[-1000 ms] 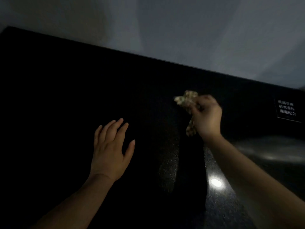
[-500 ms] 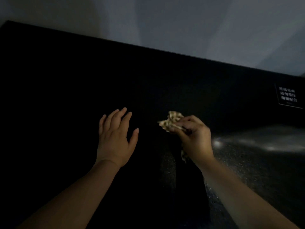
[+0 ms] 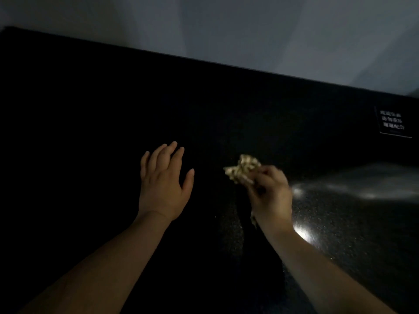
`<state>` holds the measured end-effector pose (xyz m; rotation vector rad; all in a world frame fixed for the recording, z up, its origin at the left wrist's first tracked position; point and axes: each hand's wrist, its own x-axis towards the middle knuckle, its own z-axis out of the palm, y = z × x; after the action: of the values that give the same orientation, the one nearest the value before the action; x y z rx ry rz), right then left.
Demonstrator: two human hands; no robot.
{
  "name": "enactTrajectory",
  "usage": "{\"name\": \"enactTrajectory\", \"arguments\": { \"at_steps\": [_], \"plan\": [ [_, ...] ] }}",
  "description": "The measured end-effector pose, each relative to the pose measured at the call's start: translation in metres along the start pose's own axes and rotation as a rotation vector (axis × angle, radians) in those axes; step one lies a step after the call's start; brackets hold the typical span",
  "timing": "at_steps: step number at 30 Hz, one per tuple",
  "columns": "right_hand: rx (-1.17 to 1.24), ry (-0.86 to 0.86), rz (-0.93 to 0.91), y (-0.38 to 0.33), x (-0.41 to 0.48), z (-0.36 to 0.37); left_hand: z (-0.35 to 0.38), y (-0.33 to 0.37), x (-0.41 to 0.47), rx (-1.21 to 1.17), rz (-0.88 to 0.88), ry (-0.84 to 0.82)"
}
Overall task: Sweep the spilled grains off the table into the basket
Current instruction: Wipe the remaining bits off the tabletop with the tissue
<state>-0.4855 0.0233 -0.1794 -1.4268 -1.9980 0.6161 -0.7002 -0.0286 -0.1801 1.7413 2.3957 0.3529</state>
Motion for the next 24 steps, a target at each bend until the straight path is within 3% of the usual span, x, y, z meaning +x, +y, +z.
{"name": "enactTrajectory", "arguments": {
  "at_steps": [5, 9, 12, 17, 21, 24],
  "plan": [
    [0.102, -0.115, 0.029, -0.008, -0.03, -0.013, 0.0, 0.0, 0.0, 0.003, 0.01, 0.012],
    [0.023, 0.114, 0.089, 0.004, 0.022, -0.015, 0.0, 0.0, -0.001, 0.012, 0.016, 0.009],
    [-0.032, 0.176, 0.195, 0.008, 0.041, 0.001, 0.001, -0.001, -0.002, 0.012, 0.019, 0.012],
    [-0.031, 0.015, 0.022, -0.01, -0.032, 0.006, 0.002, -0.002, -0.001, 0.018, 0.015, 0.007],
    [0.054, -0.131, 0.023, -0.028, -0.08, -0.01, 0.002, 0.0, -0.002, 0.024, 0.015, 0.006],
    [0.066, 0.013, 0.081, -0.02, -0.051, -0.02, 0.001, 0.0, -0.003, 0.03, 0.021, 0.01]
  ]
}}
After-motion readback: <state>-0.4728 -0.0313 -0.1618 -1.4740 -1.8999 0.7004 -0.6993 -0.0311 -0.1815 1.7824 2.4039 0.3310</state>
